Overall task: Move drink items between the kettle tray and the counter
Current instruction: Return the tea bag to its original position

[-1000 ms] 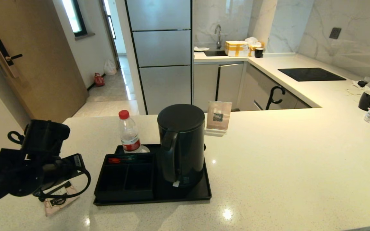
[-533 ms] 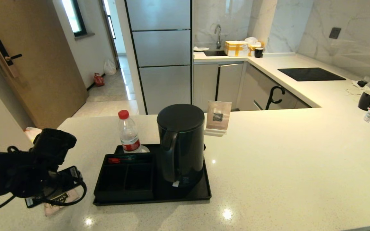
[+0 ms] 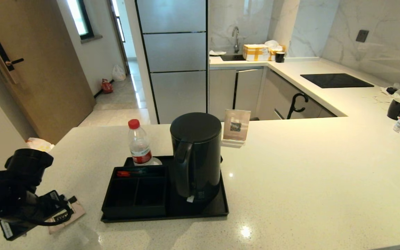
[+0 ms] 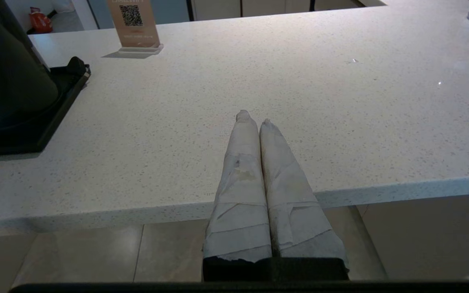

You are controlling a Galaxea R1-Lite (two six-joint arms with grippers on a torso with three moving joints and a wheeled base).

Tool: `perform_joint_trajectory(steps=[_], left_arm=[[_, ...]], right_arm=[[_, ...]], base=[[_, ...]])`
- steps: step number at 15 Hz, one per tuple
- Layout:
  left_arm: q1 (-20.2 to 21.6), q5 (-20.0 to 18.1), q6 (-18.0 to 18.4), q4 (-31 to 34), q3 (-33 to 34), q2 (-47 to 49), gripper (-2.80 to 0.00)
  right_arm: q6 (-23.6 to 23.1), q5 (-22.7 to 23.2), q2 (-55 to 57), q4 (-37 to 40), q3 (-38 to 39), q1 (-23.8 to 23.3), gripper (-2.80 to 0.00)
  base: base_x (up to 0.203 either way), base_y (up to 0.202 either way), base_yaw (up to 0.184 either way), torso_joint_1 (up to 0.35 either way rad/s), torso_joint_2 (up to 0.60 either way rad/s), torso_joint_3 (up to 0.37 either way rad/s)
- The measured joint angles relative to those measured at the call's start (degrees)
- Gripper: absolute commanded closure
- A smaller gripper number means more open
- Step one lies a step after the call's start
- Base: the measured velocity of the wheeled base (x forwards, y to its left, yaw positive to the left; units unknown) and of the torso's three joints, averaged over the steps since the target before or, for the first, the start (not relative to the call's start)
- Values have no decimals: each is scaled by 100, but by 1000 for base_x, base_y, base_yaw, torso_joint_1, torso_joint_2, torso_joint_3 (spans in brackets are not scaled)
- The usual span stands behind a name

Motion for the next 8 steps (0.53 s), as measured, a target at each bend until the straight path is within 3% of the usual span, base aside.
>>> perform_joint_trajectory(steps=[4, 8], left_arm=[[168, -450, -5, -38, -27, 176, -280], [191, -494, -9, -96, -275, 567, -280]], right_arm=[[2, 0, 0, -5, 0, 0, 0], [2, 2, 0, 0, 0, 0, 0]], base=[[0, 0, 0, 0, 0, 0], [0, 0, 0, 0, 0, 0]])
